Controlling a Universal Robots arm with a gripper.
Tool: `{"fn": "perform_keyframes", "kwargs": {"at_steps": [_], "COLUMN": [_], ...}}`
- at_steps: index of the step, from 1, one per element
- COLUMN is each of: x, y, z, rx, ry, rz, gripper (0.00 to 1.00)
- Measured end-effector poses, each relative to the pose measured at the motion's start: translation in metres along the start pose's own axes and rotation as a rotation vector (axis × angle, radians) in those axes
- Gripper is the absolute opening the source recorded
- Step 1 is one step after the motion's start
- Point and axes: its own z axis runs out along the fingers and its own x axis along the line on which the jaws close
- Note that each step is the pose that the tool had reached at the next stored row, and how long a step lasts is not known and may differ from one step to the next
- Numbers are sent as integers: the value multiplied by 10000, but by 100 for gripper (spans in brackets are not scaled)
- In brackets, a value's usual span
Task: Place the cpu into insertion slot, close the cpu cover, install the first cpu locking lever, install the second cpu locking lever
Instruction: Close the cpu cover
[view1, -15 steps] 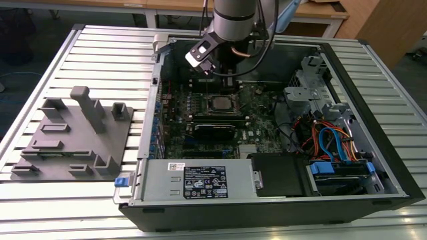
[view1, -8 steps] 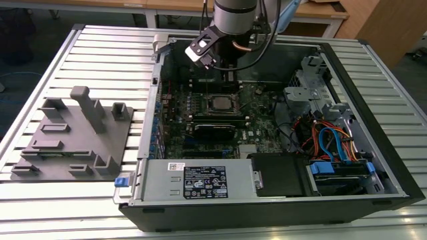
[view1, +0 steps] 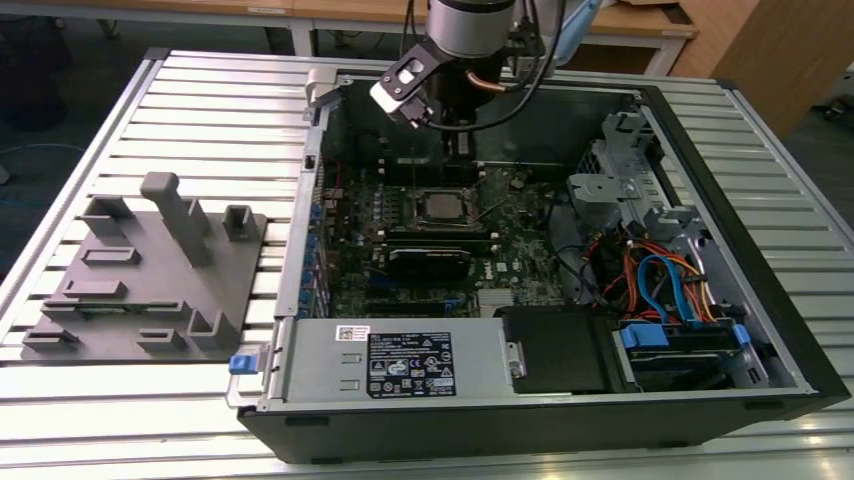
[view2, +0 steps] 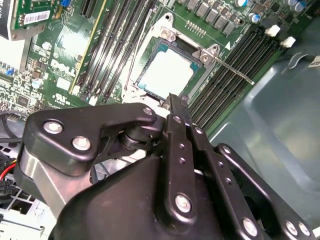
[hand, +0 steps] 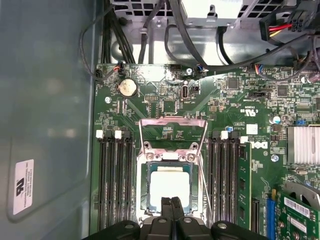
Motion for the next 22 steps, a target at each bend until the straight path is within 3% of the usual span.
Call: {"fn": "perform_keyframes", "kwargs": {"at_steps": [15,22], "x": [0,2], "y": [77,81], "z": [-3,-120], "rx": [72,88], "ry": [-2,-2], "rz": [2,3], "gripper": [10,10]}}
